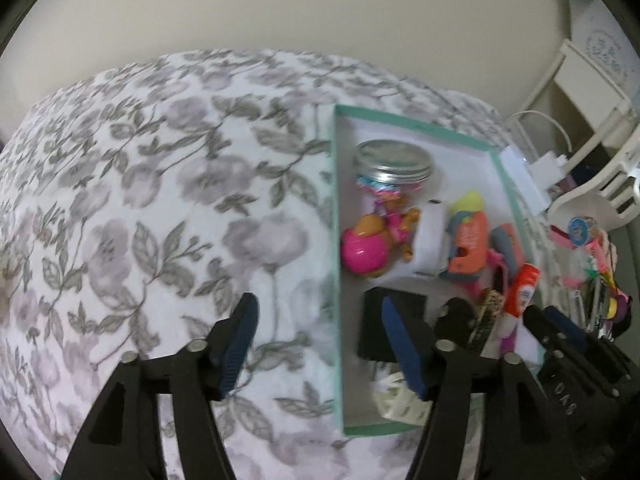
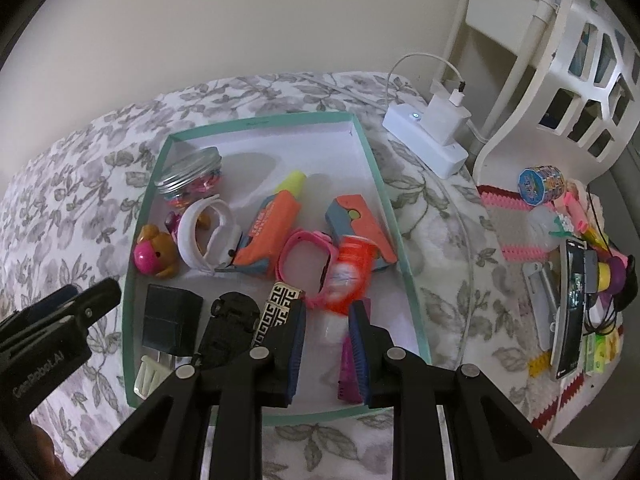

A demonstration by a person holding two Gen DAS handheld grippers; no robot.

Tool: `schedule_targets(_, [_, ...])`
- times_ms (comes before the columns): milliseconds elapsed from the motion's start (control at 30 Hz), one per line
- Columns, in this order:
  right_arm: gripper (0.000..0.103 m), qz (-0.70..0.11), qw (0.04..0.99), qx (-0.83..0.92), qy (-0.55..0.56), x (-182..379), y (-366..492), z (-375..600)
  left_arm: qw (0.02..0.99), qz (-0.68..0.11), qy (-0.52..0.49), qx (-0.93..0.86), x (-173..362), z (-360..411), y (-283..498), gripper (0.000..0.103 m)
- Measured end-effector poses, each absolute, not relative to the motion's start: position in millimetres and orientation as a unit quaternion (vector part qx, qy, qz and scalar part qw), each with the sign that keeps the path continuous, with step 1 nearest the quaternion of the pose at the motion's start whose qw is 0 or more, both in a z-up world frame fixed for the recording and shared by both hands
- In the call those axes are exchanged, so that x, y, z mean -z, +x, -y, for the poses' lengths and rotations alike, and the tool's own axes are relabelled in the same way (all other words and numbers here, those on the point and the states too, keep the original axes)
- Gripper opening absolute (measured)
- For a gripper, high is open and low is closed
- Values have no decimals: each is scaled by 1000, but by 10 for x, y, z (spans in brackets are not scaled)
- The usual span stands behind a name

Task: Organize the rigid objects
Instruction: 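Lower toy car and glue bottle into the tray and open both tools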

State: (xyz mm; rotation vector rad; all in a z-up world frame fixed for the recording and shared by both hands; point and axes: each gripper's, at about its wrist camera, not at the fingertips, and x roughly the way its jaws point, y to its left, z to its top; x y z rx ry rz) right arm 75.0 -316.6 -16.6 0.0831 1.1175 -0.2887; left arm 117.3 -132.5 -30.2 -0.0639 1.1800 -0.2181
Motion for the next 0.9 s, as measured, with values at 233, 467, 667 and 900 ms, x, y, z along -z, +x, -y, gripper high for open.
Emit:
schedule_targets(233, [38, -527, 838, 135, 37, 176, 744, 3134, 832, -546, -42, 88, 308, 1116, 1132, 87])
schedule_targets(467, [67, -516, 848, 123, 25, 134, 703, 2993, 847, -527, -43, 53, 256, 872, 1092, 103])
schedule_targets(667, [90, -506, 855, 107, 28, 119, 644, 2866, 855, -515, -41, 41, 174, 695, 1036, 103])
schedule_targets(900, [102, -489, 865, 101, 41, 72, 537, 2779, 862, -502, -36, 56, 61, 656, 934, 103])
